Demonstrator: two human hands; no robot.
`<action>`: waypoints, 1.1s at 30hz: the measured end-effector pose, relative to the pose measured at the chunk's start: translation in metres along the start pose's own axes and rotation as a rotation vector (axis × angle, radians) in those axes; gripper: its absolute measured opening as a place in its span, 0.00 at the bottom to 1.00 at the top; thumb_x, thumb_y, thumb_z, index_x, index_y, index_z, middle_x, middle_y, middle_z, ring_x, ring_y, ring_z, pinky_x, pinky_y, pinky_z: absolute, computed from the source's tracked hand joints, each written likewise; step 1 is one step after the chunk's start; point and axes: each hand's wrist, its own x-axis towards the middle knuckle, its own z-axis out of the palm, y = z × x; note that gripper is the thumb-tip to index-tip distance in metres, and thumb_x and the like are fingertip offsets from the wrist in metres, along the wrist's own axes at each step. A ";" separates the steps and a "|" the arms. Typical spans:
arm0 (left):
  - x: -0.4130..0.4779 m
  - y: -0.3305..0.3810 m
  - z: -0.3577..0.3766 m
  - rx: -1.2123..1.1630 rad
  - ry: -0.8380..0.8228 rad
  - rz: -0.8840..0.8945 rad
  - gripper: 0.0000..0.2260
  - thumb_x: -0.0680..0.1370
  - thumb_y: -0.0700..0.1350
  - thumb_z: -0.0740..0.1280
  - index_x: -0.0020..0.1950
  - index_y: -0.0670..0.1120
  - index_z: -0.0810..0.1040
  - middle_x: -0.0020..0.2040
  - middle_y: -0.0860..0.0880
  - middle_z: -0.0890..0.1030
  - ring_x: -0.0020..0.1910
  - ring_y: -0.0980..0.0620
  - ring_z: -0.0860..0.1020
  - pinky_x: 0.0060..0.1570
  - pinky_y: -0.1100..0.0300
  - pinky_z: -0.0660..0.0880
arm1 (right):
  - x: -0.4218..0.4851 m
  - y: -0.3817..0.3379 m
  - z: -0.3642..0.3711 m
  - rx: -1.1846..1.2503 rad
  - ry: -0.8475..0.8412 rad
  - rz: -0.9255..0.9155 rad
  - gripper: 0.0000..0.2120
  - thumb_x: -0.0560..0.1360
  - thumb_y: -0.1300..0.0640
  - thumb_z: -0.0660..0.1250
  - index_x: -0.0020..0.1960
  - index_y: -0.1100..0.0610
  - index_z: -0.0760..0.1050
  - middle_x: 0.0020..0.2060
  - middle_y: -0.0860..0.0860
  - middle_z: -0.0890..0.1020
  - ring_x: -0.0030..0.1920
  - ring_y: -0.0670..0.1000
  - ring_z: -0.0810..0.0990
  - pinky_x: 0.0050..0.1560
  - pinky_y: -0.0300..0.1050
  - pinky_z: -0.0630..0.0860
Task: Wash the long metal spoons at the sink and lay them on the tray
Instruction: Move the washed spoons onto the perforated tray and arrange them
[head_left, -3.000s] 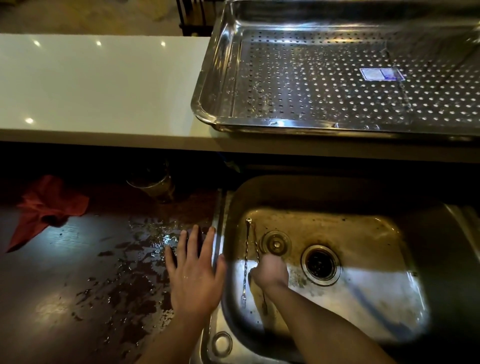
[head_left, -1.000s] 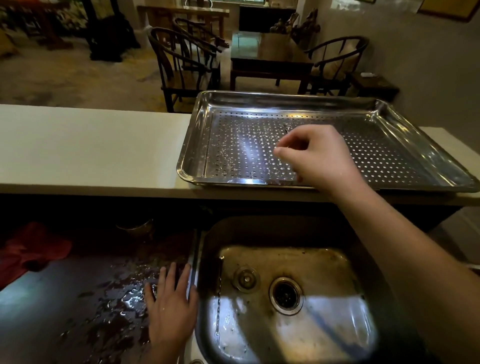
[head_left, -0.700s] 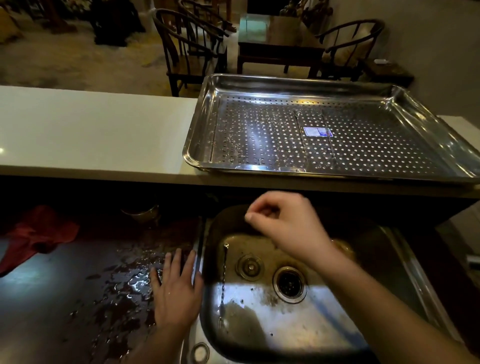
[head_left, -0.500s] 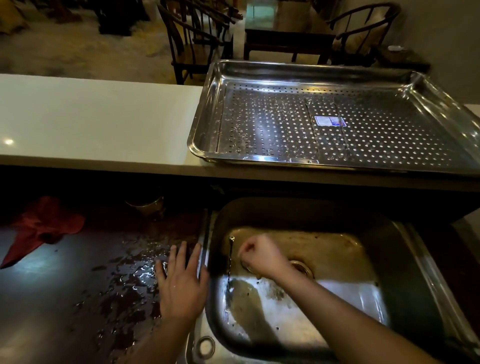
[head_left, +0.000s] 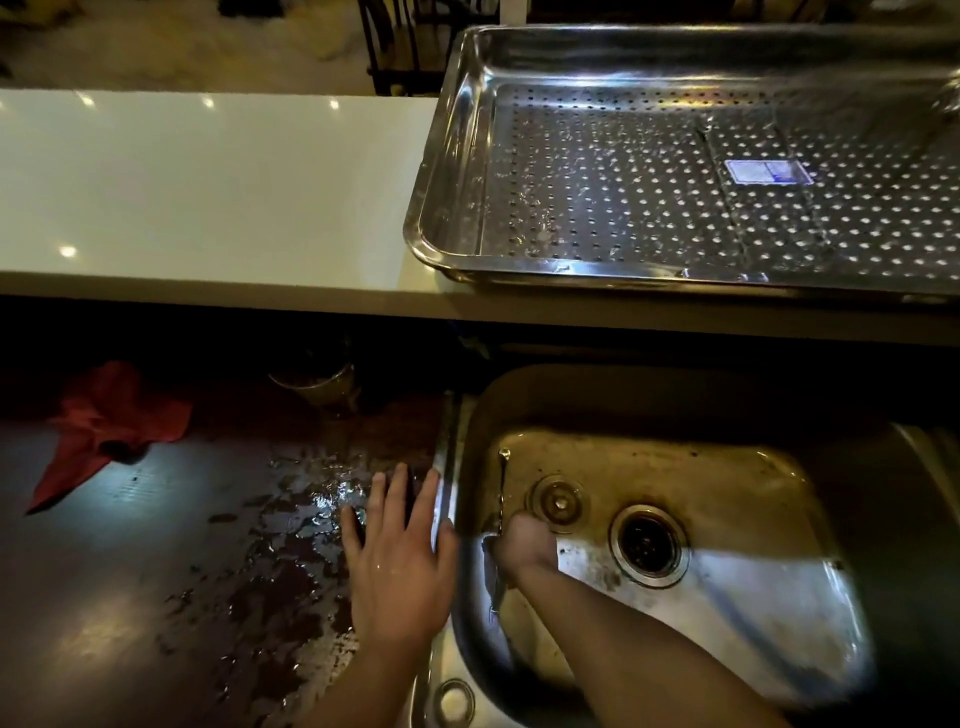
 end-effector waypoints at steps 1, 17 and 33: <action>0.000 0.000 0.000 -0.001 0.001 -0.003 0.26 0.80 0.62 0.47 0.78 0.61 0.51 0.80 0.51 0.53 0.79 0.52 0.45 0.75 0.42 0.39 | 0.002 -0.001 0.003 -0.006 0.004 0.006 0.13 0.75 0.52 0.69 0.55 0.59 0.82 0.54 0.58 0.84 0.56 0.58 0.82 0.52 0.48 0.79; -0.008 0.009 -0.022 -0.034 -0.050 0.115 0.27 0.79 0.56 0.45 0.73 0.49 0.69 0.74 0.50 0.69 0.76 0.54 0.60 0.76 0.47 0.42 | -0.072 0.037 -0.079 0.334 0.110 -0.124 0.05 0.68 0.59 0.71 0.35 0.56 0.76 0.29 0.50 0.78 0.33 0.50 0.77 0.34 0.42 0.70; -0.025 0.013 -0.073 -0.108 0.008 0.493 0.13 0.62 0.54 0.60 0.31 0.52 0.83 0.36 0.50 0.82 0.27 0.47 0.78 0.32 0.57 0.69 | -0.272 0.002 -0.232 0.172 0.623 -0.580 0.08 0.67 0.60 0.71 0.39 0.47 0.77 0.33 0.31 0.77 0.34 0.37 0.77 0.33 0.27 0.69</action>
